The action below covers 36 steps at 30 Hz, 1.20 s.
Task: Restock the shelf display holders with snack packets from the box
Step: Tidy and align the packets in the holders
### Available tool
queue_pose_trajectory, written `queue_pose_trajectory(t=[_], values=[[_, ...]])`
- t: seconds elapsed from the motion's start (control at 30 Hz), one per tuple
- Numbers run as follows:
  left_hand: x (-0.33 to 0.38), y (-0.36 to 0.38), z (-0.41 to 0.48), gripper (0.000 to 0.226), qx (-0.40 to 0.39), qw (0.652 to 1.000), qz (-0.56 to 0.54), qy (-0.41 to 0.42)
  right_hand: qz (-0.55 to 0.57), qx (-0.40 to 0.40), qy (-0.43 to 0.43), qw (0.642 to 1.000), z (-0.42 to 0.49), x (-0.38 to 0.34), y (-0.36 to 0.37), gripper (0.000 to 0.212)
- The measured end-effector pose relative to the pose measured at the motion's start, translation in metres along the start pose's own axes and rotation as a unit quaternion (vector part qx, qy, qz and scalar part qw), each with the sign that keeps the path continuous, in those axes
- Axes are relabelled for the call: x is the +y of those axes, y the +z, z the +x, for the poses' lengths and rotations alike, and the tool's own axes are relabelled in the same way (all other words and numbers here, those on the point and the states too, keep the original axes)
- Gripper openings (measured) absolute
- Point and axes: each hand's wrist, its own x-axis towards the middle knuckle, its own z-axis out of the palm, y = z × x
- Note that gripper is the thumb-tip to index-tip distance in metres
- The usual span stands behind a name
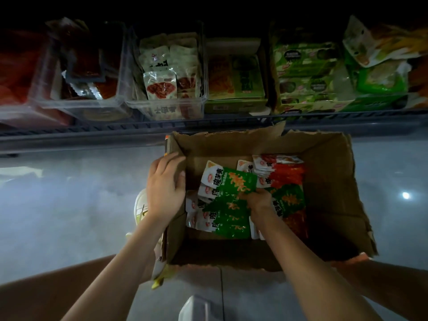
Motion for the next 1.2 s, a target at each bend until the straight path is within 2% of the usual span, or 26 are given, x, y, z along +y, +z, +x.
queue_pose_trajectory(t=[0.07,0.17,0.27,0.3,0.33,0.4,0.43,0.5,0.57,0.63,0.77,0.83,0.9,0.93,1.0,1.07,1.13,1.2], values=[[0.013,-0.006,-0.007,0.034,0.029,0.999,-0.011,-0.032,0.061,0.003,0.031,0.998,-0.015,-0.009,-0.018,0.038],[0.045,-0.015,-0.022,0.026,0.073,0.993,-0.038,-0.087,0.121,-0.001,0.033,0.992,-0.042,-0.027,-0.04,0.025],[0.078,-0.022,-0.031,0.027,0.013,0.969,-0.157,-0.193,0.18,-0.016,0.021,0.983,-0.075,-0.047,-0.057,0.016],[0.09,-0.026,-0.03,0.037,-0.037,0.943,-0.223,-0.243,0.202,-0.027,0.007,0.979,-0.086,-0.053,-0.061,0.017],[0.104,-0.03,-0.029,0.047,-0.093,0.903,-0.311,-0.282,0.228,-0.045,-0.009,0.973,-0.098,-0.059,-0.065,0.017],[0.134,-0.04,-0.024,0.047,-0.177,0.791,-0.483,-0.331,0.269,-0.074,-0.048,0.959,-0.124,-0.07,-0.07,0.015],[0.148,-0.046,-0.021,0.042,-0.187,0.749,-0.54,-0.336,0.274,-0.085,-0.074,0.955,-0.14,-0.074,-0.072,0.017],[0.17,-0.054,-0.011,0.045,-0.146,0.722,-0.592,-0.328,0.24,-0.092,-0.142,0.956,-0.168,-0.079,-0.076,0.022],[0.184,-0.065,-0.004,0.054,-0.087,0.715,-0.608,-0.333,0.17,-0.098,-0.206,0.959,-0.193,-0.081,-0.082,0.024],[0.194,-0.077,-0.004,0.055,-0.054,0.725,-0.608,-0.319,0.103,-0.111,-0.254,0.955,-0.213,-0.085,-0.092,0.03],[0.21,-0.104,-0.008,0.045,-0.061,0.764,-0.598,-0.235,0.019,-0.119,-0.374,0.919,-0.241,-0.116,-0.125,0.056],[0.218,-0.121,-0.007,0.038,-0.088,0.782,-0.587,-0.192,-0.073,-0.126,-0.446,0.883,-0.257,-0.134,-0.137,0.046],[0.229,-0.138,-0.003,0.03,-0.108,0.786,-0.584,-0.173,-0.152,-0.141,-0.487,0.849,-0.271,-0.144,-0.139,0.018],[0.234,-0.146,-0.001,0.024,-0.11,0.776,-0.594,-0.181,-0.159,-0.143,-0.497,0.841,-0.277,-0.145,-0.136,0.009],[0.245,-0.158,0.005,0.019,-0.107,0.741,-0.627,-0.214,-0.12,-0.127,-0.489,0.855,-0.285,-0.147,-0.128,0.004],[0.254,-0.171,0.01,0.028,-0.124,0.705,-0.658,-0.234,-0.065,-0.107,-0.482,0.867,-0.294,-0.151,-0.121,0.006],[0.259,-0.184,0.013,0.03,-0.14,0.71,-0.655,-0.22,-0.026,-0.114,-0.465,0.878,-0.302,-0.16,-0.119,0.008],[0.262,-0.197,0.015,0.023,-0.134,0.735,-0.64,-0.179,-0.061,-0.109,-0.479,0.869,-0.312,-0.17,-0.12,0.01]])
